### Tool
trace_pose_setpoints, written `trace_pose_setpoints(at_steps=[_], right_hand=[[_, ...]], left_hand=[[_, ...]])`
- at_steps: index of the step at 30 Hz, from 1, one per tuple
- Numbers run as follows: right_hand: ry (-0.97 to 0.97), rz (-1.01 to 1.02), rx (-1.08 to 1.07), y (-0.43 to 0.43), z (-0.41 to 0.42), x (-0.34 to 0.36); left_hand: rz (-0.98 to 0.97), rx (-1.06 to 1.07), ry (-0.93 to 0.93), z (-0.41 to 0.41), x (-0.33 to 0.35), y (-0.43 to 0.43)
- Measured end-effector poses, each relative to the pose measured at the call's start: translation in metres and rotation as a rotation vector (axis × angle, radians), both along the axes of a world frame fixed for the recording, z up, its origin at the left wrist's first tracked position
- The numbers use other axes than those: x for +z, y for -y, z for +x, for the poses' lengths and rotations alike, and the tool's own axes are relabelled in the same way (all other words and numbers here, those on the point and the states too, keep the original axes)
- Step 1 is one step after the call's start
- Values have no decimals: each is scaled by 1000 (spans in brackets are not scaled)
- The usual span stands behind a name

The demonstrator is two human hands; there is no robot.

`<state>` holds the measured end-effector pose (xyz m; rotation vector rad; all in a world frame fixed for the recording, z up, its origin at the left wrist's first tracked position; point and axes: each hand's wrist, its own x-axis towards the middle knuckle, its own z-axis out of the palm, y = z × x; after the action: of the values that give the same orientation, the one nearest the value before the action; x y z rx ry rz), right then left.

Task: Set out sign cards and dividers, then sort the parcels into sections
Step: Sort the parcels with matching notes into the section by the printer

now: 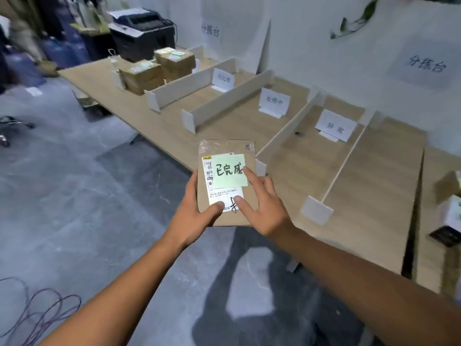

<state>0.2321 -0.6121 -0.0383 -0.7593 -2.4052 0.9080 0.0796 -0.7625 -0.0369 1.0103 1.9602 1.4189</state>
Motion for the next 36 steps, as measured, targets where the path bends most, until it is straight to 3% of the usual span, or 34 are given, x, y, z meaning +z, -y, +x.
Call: trace_pose_setpoints(at_steps=[9, 17, 23, 30, 36], right_hand=[[-153, 103, 187, -56, -291, 49], [-248, -6, 278, -123, -535, 51], [-230, 77, 310, -165, -709, 72], [-187, 79, 237, -216, -909, 43], [-143, 66, 77, -266, -1048, 24]], left_hand=[[70, 270, -184, -253, 42, -30], [102, 364, -201, -475, 67, -95], [73, 408, -210, -635, 95, -133], [85, 345, -179, -848, 64, -186], [10, 164, -139, -1024, 40, -257]])
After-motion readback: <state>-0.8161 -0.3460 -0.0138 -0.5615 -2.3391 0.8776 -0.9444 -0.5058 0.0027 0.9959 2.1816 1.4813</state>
